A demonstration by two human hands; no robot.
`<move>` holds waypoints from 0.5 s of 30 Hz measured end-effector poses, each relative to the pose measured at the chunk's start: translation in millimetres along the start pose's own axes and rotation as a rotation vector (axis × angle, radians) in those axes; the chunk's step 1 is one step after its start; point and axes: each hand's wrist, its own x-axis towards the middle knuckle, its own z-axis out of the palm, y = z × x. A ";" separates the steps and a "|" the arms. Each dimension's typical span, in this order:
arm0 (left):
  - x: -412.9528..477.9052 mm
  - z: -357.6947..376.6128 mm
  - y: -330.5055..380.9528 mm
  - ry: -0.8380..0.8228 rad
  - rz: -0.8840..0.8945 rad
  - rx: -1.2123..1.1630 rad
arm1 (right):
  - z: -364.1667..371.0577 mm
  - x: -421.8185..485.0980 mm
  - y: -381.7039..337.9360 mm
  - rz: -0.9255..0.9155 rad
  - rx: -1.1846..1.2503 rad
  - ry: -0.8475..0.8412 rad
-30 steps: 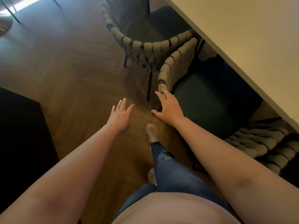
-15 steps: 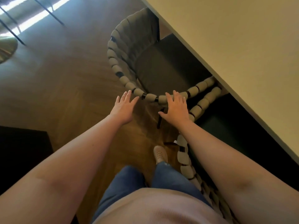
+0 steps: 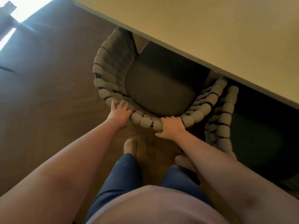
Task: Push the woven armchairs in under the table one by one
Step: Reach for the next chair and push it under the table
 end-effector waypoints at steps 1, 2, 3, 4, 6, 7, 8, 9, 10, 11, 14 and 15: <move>7.2 1.2 -17.4 -0.007 0.072 0.037 | 0.5 5.9 -17.7 0.066 0.046 0.004; 13.6 1.0 -28.7 -0.005 0.137 0.070 | -1.2 9.1 -29.6 0.126 0.078 0.002; 21.3 1.0 -39.0 -0.005 0.198 0.092 | -3.4 13.9 -40.3 0.174 0.101 -0.003; 28.3 -0.1 -46.5 -0.013 0.252 0.100 | -6.2 18.0 -47.3 0.213 0.114 -0.030; 45.8 -4.2 -66.2 -0.037 0.330 0.101 | -10.4 27.5 -63.3 0.274 0.140 -0.080; 52.8 -6.2 -74.4 -0.048 0.341 0.105 | -11.4 30.6 -68.4 0.288 0.145 -0.083; 59.3 -7.5 -83.7 -0.054 0.363 0.116 | -10.9 33.4 -74.3 0.315 0.156 -0.078; 62.5 -9.2 -90.9 -0.053 0.377 0.129 | -10.9 34.9 -77.5 0.335 0.156 -0.062; 64.6 -9.5 -95.5 -0.042 0.392 0.142 | -9.6 36.2 -79.4 0.354 0.148 -0.048; 64.3 -9.3 -97.9 -0.027 0.400 0.152 | -8.8 36.5 -79.9 0.370 0.133 -0.042; 58.2 -3.9 -97.5 0.025 0.402 0.132 | -5.6 36.2 -82.5 0.403 0.134 -0.015; 55.5 -1.3 -96.9 0.033 0.400 0.120 | -4.0 35.3 -83.8 0.403 0.138 0.001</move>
